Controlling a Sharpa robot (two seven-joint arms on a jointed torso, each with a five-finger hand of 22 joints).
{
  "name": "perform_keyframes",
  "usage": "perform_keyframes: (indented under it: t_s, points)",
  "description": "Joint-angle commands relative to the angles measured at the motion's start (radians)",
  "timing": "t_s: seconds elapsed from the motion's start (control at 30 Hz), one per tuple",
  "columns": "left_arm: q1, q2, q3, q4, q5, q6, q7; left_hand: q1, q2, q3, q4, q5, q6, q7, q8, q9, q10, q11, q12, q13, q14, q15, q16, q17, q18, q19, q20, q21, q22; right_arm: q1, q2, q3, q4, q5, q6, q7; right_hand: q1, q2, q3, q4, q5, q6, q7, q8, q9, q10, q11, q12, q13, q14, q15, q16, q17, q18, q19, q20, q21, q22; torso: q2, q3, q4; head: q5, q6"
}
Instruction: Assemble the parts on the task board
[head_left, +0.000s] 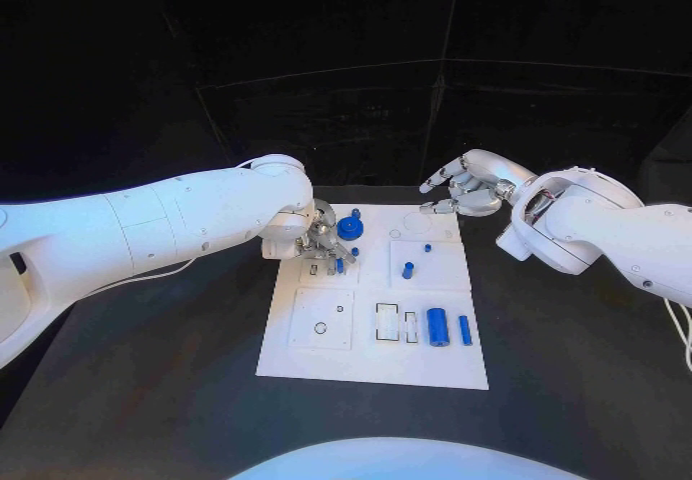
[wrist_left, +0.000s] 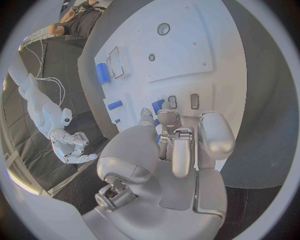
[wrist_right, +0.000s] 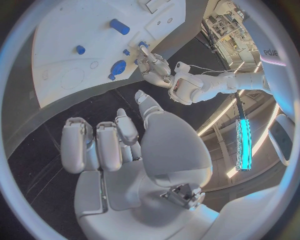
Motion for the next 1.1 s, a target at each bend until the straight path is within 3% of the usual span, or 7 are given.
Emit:
perform_keyframes:
  t_s: [0.03,0.37,0.6,0.93,1.03,1.1]
  points:
    - [0.001,0.001,0.000,-0.001,-0.005,0.016,-0.004,0.014,-0.004,0.006,-0.003,-0.002,-0.008,0.001,0.007,0.002,-0.005,-0.001,0.005,0.001,0.103,0.001,0.004,0.260,-0.012,0.006,0.003,0.007,0.002,0.002,0.001,0.001,0.000,-0.011,0.010,-0.002,-0.001,0.009,-0.005,0.000,0.007,-0.003,-0.004,0.005,0.001,0.004,-0.005,0.003,0.001,0.035,-0.006,0.001,0.001,0.006,-0.001,-0.002,-0.004,0.002,0.000,0.0002,0.0001,-0.001,0.000]
    - [0.001,0.004,0.000,-0.003,-0.005,0.025,-0.003,0.058,-0.003,0.040,-0.038,-0.002,-0.019,0.002,0.018,0.011,-0.008,0.000,0.008,-0.002,0.103,0.002,0.004,0.260,-0.012,0.004,0.004,0.009,0.006,0.002,0.004,0.001,-0.003,-0.012,0.016,-0.006,0.000,0.011,-0.005,0.000,0.008,-0.002,-0.004,0.006,0.001,0.005,-0.006,0.004,0.002,0.035,-0.006,0.001,0.001,0.006,0.000,-0.002,-0.004,0.002,0.000,-0.0001,-0.0001,0.000,-0.002]
    - [0.001,0.005,0.000,-0.004,-0.005,0.024,0.002,0.130,0.022,0.121,-0.092,0.001,-0.034,-0.001,0.017,0.011,-0.015,-0.004,0.006,-0.008,0.103,-0.001,0.003,0.259,-0.011,0.001,0.003,0.011,0.009,0.002,0.006,0.001,-0.005,-0.012,0.019,-0.008,0.001,0.012,-0.005,0.000,0.009,-0.001,-0.005,0.007,0.001,0.005,-0.006,0.005,0.002,0.036,-0.007,0.000,0.001,0.006,0.000,-0.002,-0.004,0.002,0.000,0.0004,0.0002,0.001,-0.004]
    - [0.001,0.005,0.000,-0.004,-0.005,0.027,0.012,0.172,0.016,0.248,-0.151,0.007,-0.050,0.001,-0.004,-0.007,-0.028,-0.004,-0.004,-0.023,0.102,0.001,0.003,0.258,-0.011,-0.002,0.004,0.013,0.013,0.002,0.007,0.001,-0.006,-0.012,0.023,-0.009,0.003,0.013,-0.005,-0.001,0.010,-0.001,-0.005,0.008,0.001,0.006,-0.006,0.005,0.002,0.036,-0.007,0.001,0.001,0.006,0.000,-0.002,-0.004,0.002,0.000,0.0003,0.0003,0.002,-0.007]
    - [0.000,0.002,0.000,-0.001,-0.005,0.023,0.018,0.178,0.010,0.293,-0.174,0.024,-0.057,0.001,-0.014,-0.014,-0.034,-0.002,-0.009,-0.030,0.102,0.001,0.002,0.257,-0.011,-0.003,0.005,0.013,0.012,0.002,0.007,0.001,-0.007,-0.012,0.024,-0.009,0.003,0.013,-0.005,-0.001,0.010,-0.001,-0.005,0.008,0.001,0.006,-0.006,0.005,0.002,0.036,-0.007,0.001,0.001,0.006,0.000,-0.002,-0.004,0.002,0.000,0.0005,0.0007,0.002,-0.006]
    - [0.000,-0.002,0.000,0.002,-0.005,0.016,0.025,0.178,-0.001,0.346,-0.201,0.077,-0.064,0.006,-0.022,-0.021,-0.040,0.001,-0.015,-0.038,0.102,0.002,0.002,0.256,-0.011,-0.004,0.007,0.013,0.013,0.002,0.007,0.001,-0.007,-0.012,0.025,-0.009,0.003,0.013,-0.005,-0.001,0.011,-0.001,-0.005,0.008,0.001,0.006,-0.006,0.006,0.003,0.036,-0.007,0.001,0.002,0.006,0.000,-0.002,-0.004,0.002,0.000,0.0001,0.0008,0.002,-0.007]
